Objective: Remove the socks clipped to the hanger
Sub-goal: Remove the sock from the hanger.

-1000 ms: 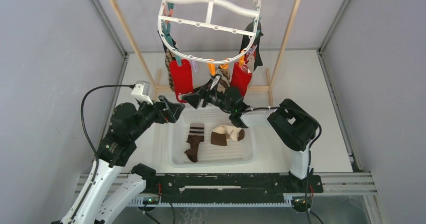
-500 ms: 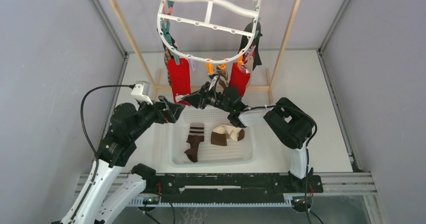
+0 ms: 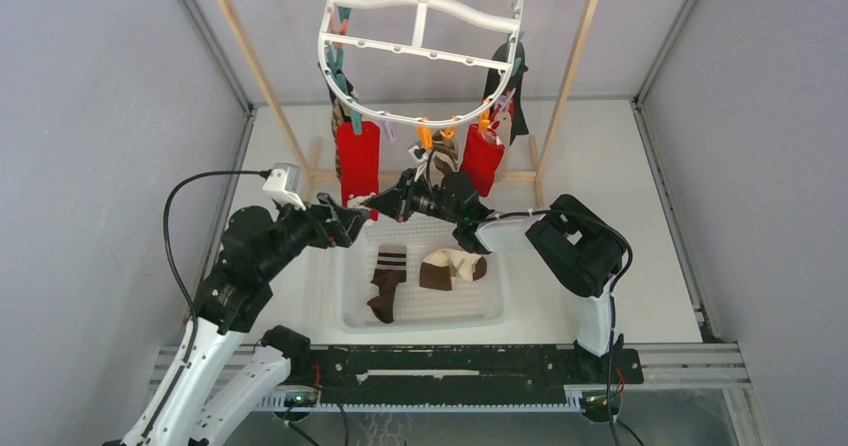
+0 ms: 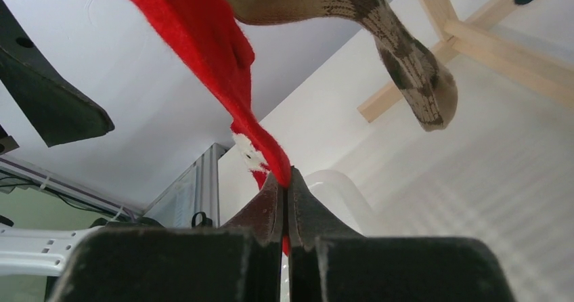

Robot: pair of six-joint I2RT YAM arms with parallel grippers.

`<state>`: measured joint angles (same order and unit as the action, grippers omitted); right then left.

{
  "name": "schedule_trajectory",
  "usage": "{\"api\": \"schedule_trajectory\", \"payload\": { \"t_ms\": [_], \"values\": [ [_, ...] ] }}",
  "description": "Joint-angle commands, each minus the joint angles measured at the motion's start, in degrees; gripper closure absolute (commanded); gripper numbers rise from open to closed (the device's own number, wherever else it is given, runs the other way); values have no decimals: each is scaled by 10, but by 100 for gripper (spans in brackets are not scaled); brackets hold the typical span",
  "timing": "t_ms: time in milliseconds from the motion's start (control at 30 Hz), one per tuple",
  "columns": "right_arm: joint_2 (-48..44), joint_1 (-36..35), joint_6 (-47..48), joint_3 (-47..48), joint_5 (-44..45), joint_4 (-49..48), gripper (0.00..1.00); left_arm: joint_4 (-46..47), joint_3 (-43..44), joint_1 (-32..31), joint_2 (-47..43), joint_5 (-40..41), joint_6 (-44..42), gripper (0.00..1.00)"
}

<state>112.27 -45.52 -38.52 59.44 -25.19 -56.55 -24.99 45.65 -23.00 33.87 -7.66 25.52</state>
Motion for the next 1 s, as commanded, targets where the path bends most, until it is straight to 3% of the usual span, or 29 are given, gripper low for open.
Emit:
{"api": "schedule_trajectory", "payload": {
  "t_ms": [0,967],
  "values": [
    [-45,-3,-20,1,-7,16,100,23,-17,2,-5,-11,6,0],
    [-269,20,14,-165,9,91,100,57,-32,2,-11,-35,29,0]
  ]
}}
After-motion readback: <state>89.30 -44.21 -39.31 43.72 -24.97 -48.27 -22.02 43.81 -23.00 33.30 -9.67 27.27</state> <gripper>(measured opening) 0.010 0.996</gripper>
